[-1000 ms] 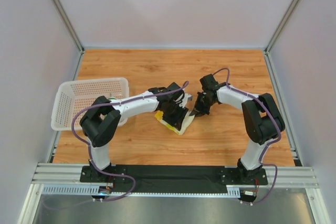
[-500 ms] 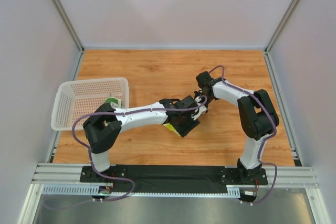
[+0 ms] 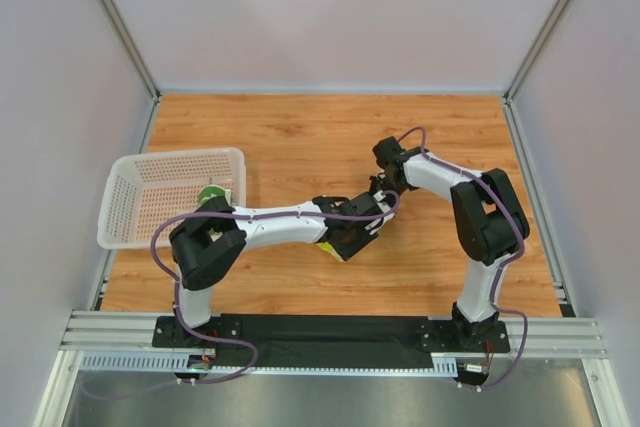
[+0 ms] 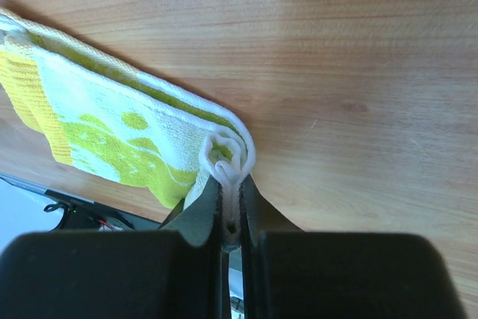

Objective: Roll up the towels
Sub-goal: Roll the towel

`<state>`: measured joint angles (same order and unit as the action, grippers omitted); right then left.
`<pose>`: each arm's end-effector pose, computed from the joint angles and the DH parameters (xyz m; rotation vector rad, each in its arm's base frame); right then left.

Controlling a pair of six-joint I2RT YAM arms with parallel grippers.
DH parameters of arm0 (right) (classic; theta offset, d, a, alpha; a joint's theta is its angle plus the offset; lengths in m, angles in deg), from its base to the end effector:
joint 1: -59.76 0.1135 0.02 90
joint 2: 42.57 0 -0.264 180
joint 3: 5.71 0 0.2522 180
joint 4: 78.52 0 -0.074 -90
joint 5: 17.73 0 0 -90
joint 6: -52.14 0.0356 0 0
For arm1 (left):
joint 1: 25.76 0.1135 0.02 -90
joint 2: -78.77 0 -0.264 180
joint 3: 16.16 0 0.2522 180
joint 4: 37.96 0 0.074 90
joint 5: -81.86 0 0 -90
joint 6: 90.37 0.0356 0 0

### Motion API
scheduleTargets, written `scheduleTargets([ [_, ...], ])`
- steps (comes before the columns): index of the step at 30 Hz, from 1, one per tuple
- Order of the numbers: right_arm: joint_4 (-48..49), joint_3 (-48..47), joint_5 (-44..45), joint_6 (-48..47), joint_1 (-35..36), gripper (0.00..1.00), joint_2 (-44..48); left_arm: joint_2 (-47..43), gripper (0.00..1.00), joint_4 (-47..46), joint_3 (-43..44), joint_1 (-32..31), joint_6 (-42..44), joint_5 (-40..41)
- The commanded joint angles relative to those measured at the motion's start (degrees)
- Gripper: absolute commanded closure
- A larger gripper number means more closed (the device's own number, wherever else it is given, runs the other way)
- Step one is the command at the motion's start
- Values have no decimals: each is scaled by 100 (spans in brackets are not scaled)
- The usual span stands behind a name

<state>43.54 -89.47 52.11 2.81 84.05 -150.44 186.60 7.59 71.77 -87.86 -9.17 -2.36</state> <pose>0.3104 0.1535 0.1554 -0.3928 -2.9911 -0.5649 0.1826 -0.3372 0.1794 1.1958 2.4496 -0.2319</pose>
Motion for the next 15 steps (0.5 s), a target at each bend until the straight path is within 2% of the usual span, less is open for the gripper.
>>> scheduleTargets([
  [1,-134,-234,-119,-15,23,100,-111,71,55,-156,-26,-56,-43,186],
  [7,-240,-234,-120,12,5,100,-172,-8,77,-208,-175,-47,-52,90],
  [11,-292,-199,-111,-15,-153,95,-155,-139,87,-322,-333,111,-104,-604],
  [14,-354,-286,-93,-85,-328,73,-146,-332,95,-498,-570,339,-254,-1157],
  [15,-380,-339,-84,-94,-364,61,-155,-403,96,-568,-710,487,-306,-1315],
])
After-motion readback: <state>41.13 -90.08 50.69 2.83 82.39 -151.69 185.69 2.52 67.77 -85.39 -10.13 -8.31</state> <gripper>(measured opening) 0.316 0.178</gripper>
